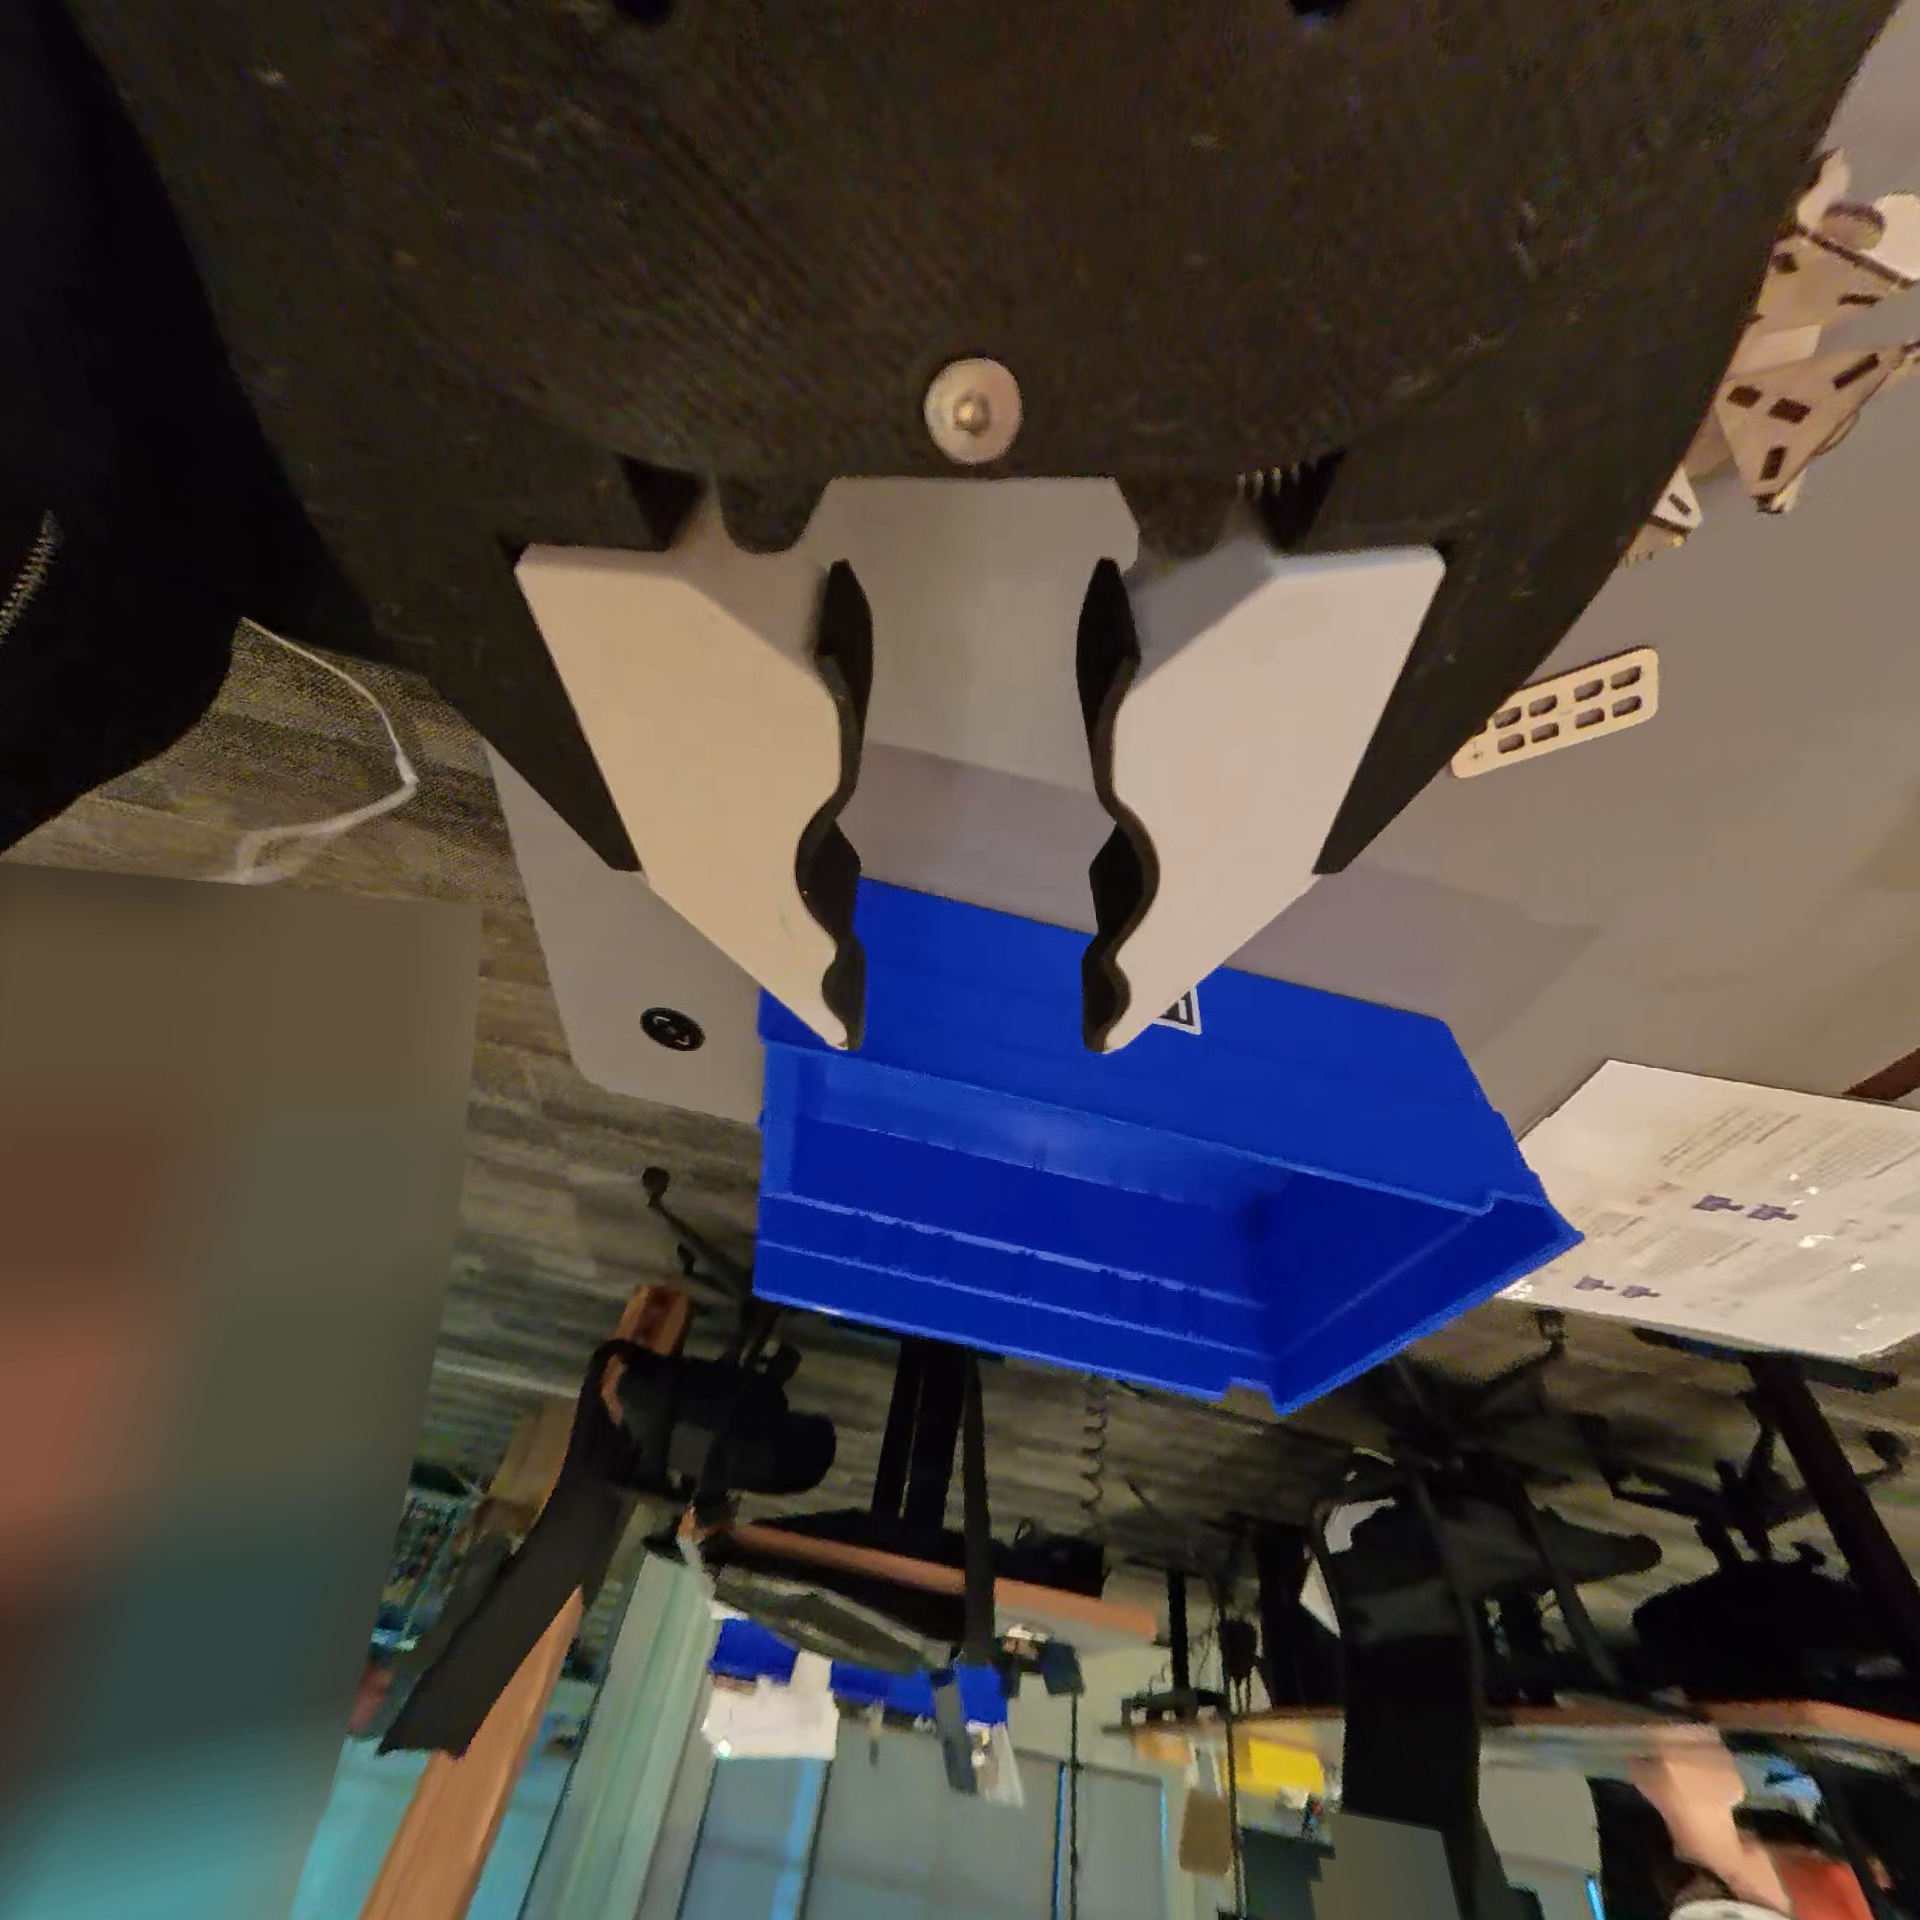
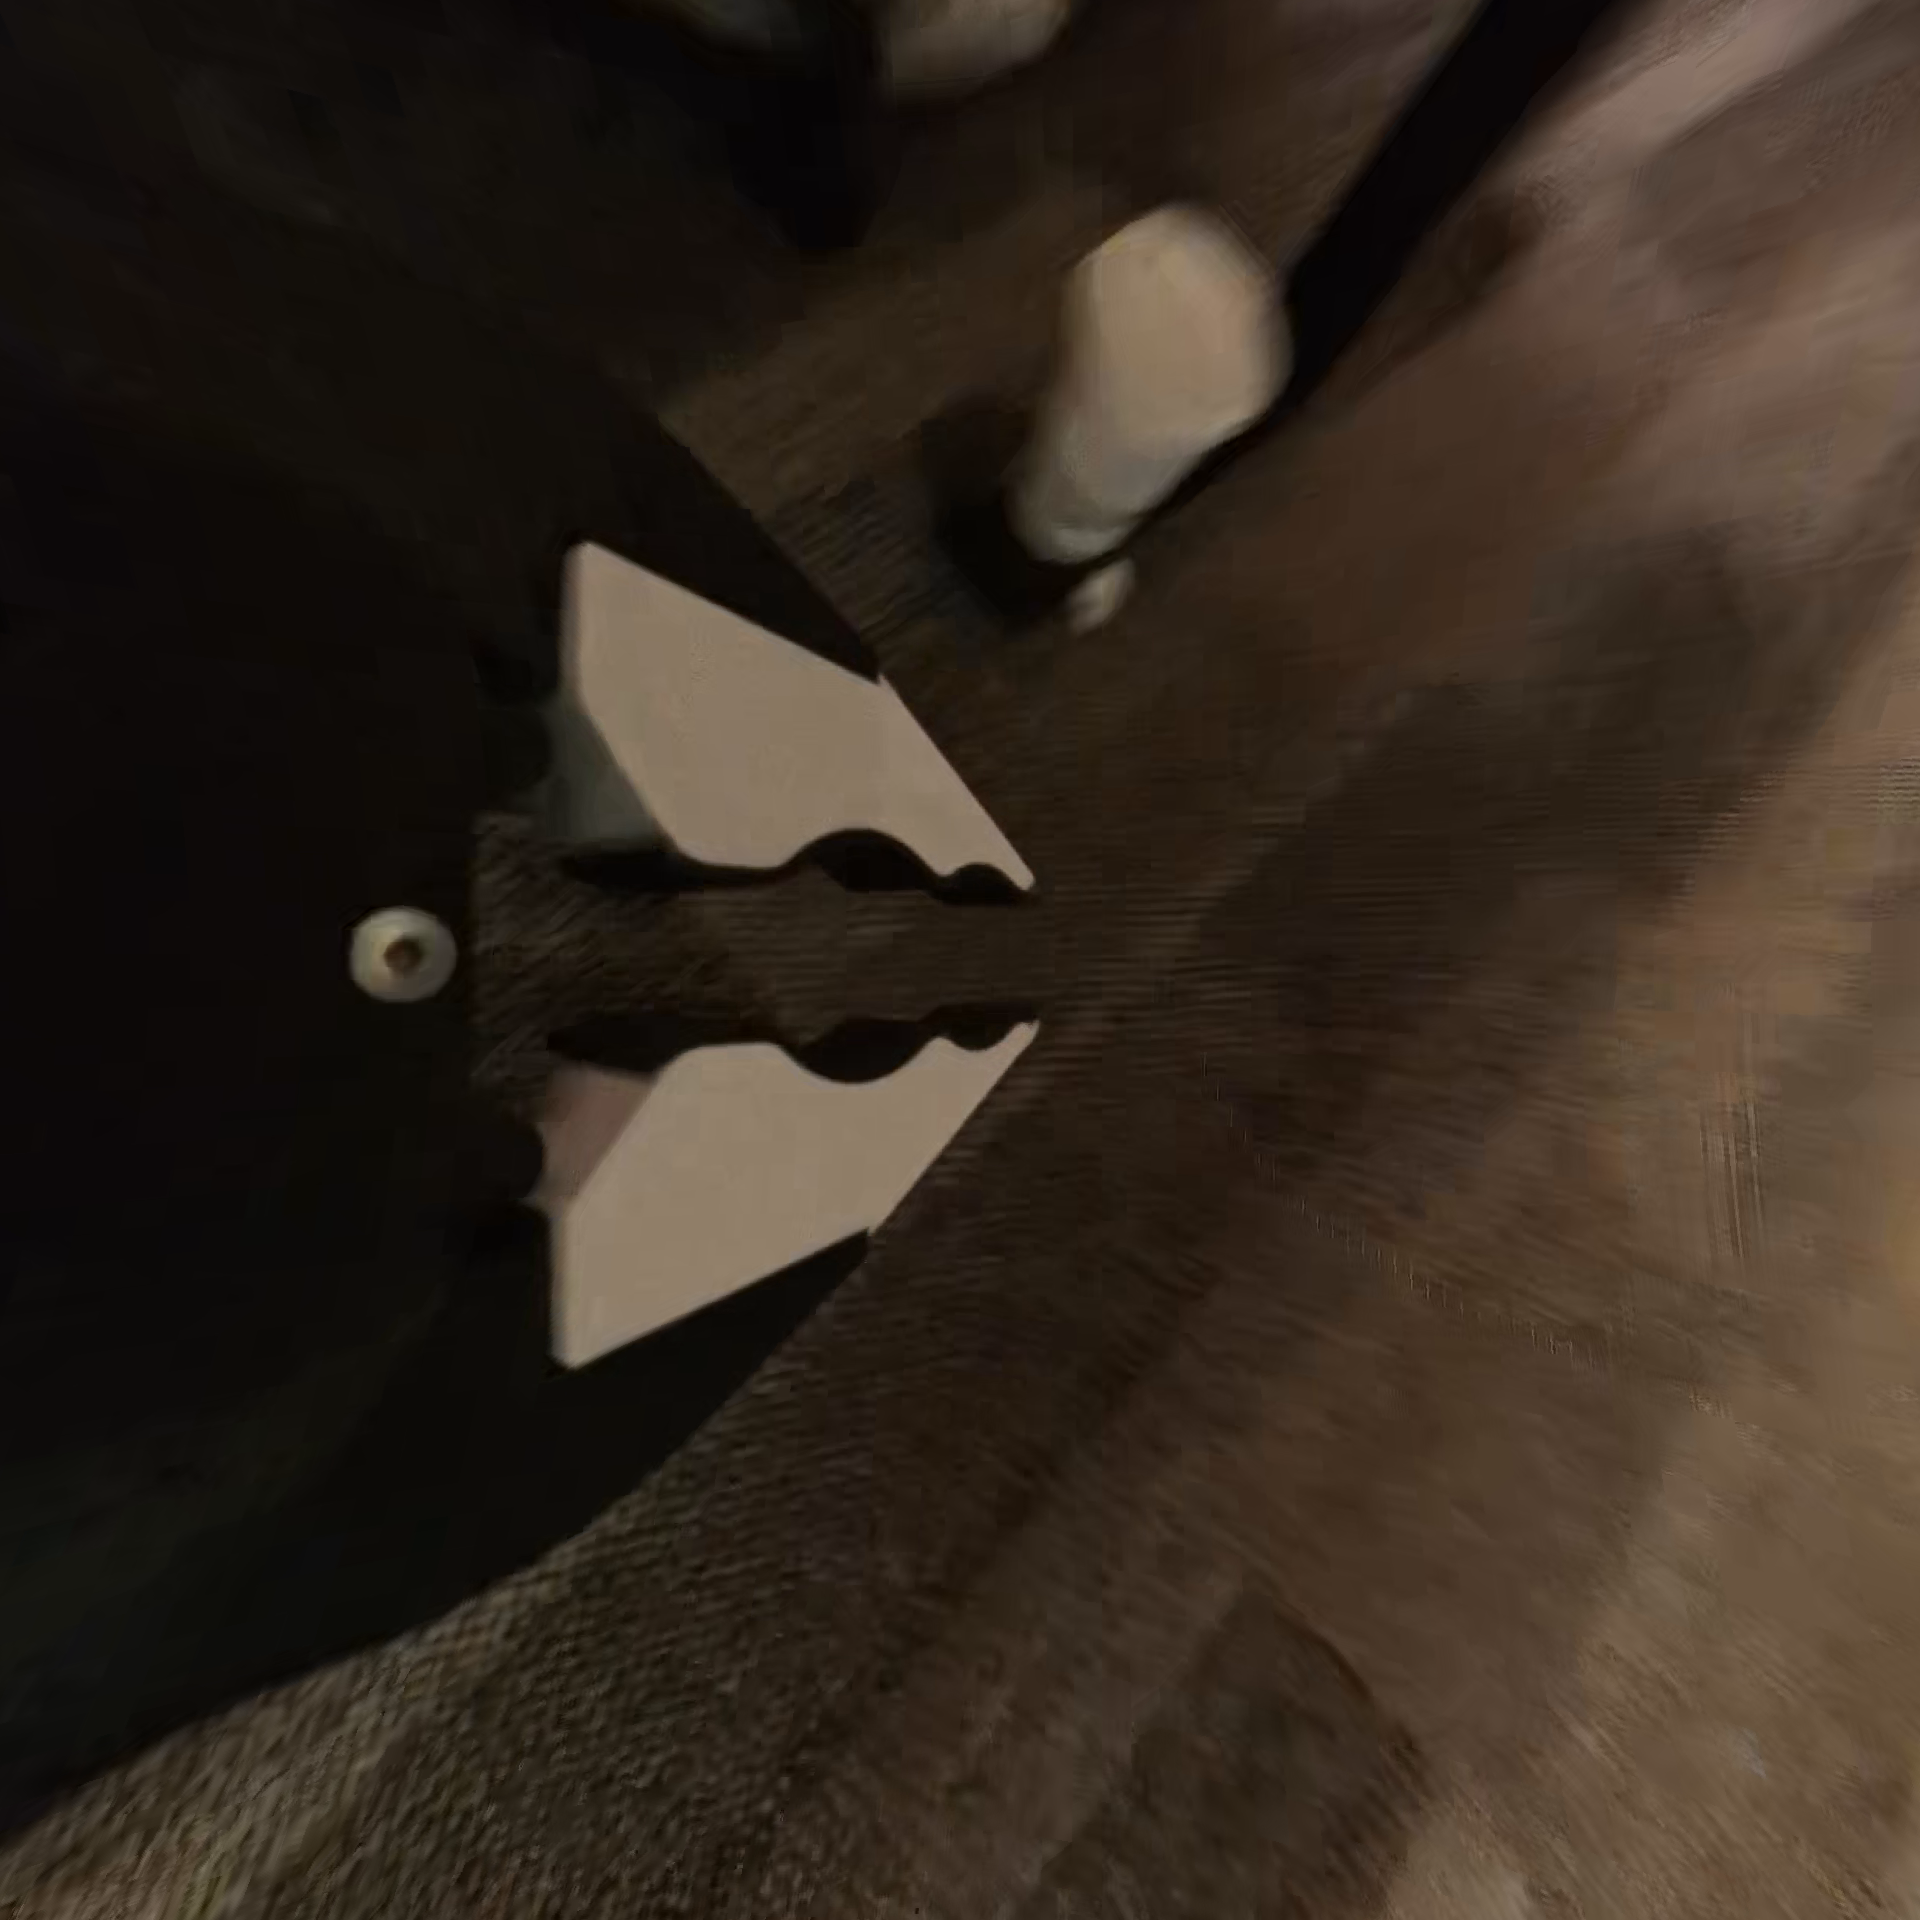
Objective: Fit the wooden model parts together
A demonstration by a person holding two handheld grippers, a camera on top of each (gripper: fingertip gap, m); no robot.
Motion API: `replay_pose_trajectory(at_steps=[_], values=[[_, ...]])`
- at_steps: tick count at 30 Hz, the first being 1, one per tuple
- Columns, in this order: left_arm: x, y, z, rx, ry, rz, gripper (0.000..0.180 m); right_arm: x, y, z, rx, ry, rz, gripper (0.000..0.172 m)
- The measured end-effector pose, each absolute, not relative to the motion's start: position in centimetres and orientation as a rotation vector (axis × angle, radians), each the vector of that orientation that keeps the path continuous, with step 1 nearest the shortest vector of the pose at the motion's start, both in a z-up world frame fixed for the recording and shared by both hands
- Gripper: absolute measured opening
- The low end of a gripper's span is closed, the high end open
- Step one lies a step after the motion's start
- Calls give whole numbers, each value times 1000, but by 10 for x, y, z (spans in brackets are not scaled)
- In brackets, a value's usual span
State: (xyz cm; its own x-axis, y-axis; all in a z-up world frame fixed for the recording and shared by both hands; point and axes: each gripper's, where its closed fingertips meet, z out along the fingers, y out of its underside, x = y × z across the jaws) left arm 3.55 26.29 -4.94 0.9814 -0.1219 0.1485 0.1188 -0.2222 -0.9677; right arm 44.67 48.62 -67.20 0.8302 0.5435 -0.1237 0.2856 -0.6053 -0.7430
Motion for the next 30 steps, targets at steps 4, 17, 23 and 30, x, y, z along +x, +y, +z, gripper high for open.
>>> replay_pose_trajectory(at_steps=[4, 17, 23, 30], values=[[26, 281, -56, -1843, -52, -196, 38, 418, 448, -787, -2368, -985, 239, 11], [11, 315, -66, -1875, -187, -239, 39, 343, 448, -863, -2495, -961, 723, 22], [-2, 315, -66, -1808, -287, -302, 39, 353, 441, -876, -2495, -1077, 605, 19], [-11, 318, -74, -1776, -356, -340, 40, 346, 427, -889, -2491, -1096, 583, 16]])
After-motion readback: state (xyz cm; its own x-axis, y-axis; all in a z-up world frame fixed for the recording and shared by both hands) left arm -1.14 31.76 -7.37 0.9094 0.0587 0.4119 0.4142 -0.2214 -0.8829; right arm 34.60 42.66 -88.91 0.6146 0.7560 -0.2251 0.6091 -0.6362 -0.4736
